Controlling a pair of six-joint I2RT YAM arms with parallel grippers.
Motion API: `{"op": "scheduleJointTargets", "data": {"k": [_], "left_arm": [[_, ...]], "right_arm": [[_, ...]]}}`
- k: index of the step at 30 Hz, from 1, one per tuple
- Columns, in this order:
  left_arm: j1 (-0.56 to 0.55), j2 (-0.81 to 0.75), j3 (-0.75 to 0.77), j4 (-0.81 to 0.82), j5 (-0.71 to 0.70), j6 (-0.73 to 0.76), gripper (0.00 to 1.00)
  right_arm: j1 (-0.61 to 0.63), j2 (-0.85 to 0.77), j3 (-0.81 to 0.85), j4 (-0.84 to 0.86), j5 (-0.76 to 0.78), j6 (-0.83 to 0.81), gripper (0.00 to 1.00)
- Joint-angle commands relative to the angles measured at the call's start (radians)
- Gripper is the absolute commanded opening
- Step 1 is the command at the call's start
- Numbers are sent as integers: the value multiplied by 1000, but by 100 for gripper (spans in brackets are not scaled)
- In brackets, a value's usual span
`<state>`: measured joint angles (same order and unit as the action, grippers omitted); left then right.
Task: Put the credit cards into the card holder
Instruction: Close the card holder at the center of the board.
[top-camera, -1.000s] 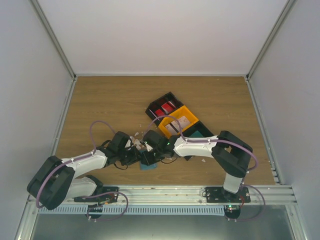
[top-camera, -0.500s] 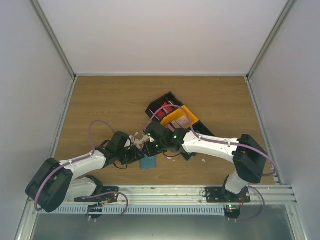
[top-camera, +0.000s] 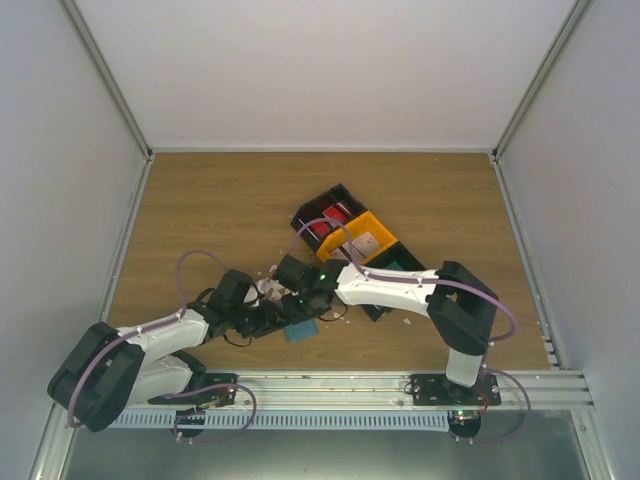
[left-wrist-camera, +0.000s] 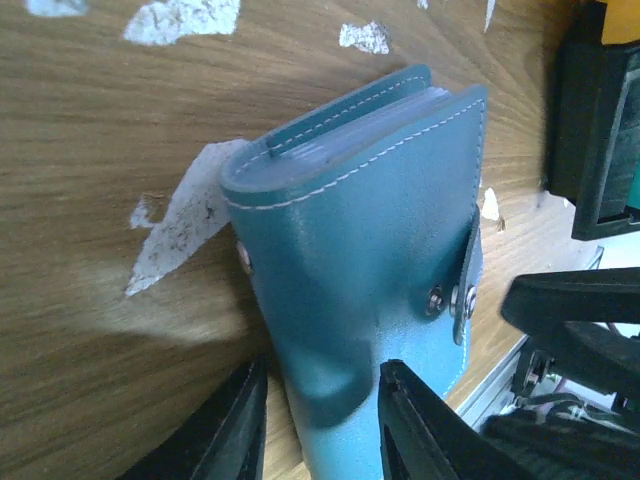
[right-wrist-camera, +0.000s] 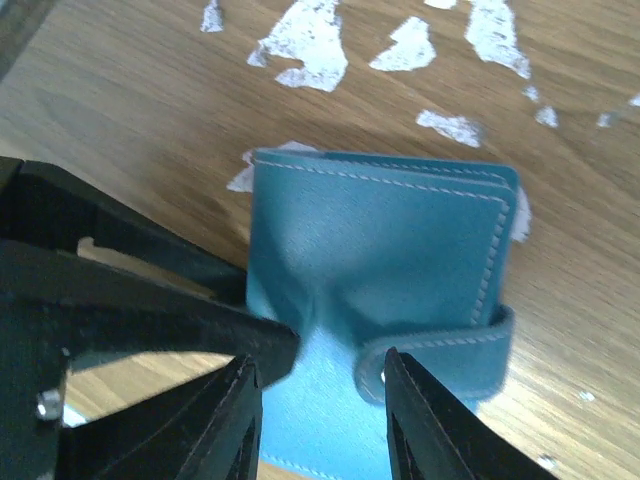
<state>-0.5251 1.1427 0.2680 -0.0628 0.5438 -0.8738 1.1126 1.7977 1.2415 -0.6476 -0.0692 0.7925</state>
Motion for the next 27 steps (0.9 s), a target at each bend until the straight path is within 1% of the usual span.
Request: {"op": "scheduleJointTargets", "data": {"k": [1,5,9,14,16,18,22,25,27], "left_arm": [[14,43,-29,60,65,29,33],[22,77,-41,126,83,6,29],[22,92,-51,159,81,-2,29],[22,96,-57,175,76,0,29],[22,95,-62,180,73,1,29],[22,95,-64,181,73,4,29],[22,88,-64,179,73,14,28],[22,85,-61,176,70,22,29],[23,84,-62,177,70,23,29]], "right_arm": [[29,74,69,-70,62,24,36],[36,105,85,-117,123,41,35],[44,118,84,-125,148,26,34],[55,136,94,-147,162,26,24],[58,133,85,-141,159,33,17],[59,126,82,-139,156,40,12],[61,94,76,-143,173,78,7],[61,76,62,-127,170,100,8],[61,72,56,-112,156,103,15]]}}
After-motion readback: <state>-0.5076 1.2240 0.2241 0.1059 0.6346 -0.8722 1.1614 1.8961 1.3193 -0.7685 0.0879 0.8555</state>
